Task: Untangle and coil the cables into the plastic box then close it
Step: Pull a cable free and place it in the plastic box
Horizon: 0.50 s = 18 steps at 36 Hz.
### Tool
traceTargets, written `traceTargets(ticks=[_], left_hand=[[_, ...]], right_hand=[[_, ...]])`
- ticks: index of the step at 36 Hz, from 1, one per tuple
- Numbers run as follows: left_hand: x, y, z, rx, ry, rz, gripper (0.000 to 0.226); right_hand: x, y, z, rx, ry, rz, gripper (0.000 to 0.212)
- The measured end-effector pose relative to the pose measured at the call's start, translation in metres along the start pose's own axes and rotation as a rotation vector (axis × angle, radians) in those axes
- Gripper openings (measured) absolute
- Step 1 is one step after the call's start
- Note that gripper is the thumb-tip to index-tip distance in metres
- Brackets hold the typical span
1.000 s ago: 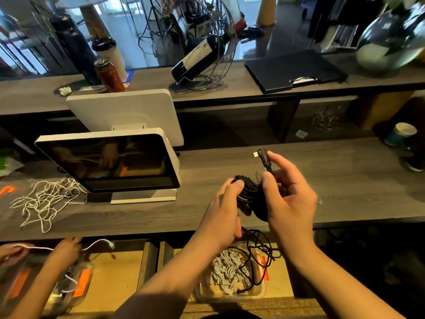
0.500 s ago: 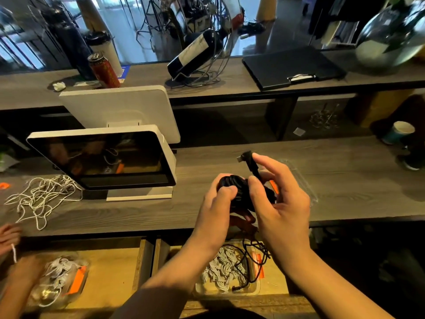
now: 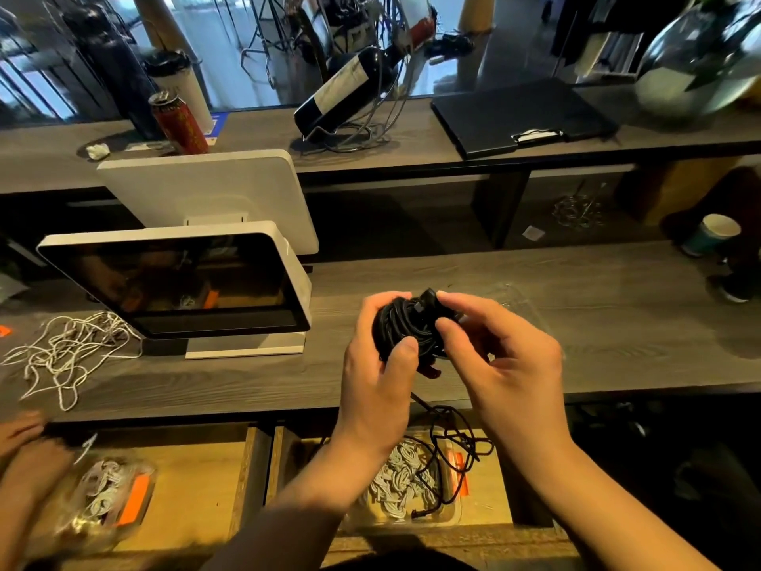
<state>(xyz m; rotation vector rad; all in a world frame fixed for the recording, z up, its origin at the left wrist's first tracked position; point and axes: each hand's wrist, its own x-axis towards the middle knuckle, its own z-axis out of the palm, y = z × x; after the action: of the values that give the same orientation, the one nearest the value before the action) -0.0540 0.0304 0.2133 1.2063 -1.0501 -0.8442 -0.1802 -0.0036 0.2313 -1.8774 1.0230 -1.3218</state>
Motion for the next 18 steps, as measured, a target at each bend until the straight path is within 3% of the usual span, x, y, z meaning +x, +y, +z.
traceTargets(ticks=[6,18], left_hand=[[0.002,-0.002,-0.002,0.030,0.009,0.023,0.039],[0.002,-0.005,-0.007,0.044,0.026,0.063,0.039]], right_hand=[[0.005,0.004,-0.003,-0.092,-0.068,-0.110,0.027],[0.024,-0.008,-0.014,-0.143,-0.347,-0.055,0.027]])
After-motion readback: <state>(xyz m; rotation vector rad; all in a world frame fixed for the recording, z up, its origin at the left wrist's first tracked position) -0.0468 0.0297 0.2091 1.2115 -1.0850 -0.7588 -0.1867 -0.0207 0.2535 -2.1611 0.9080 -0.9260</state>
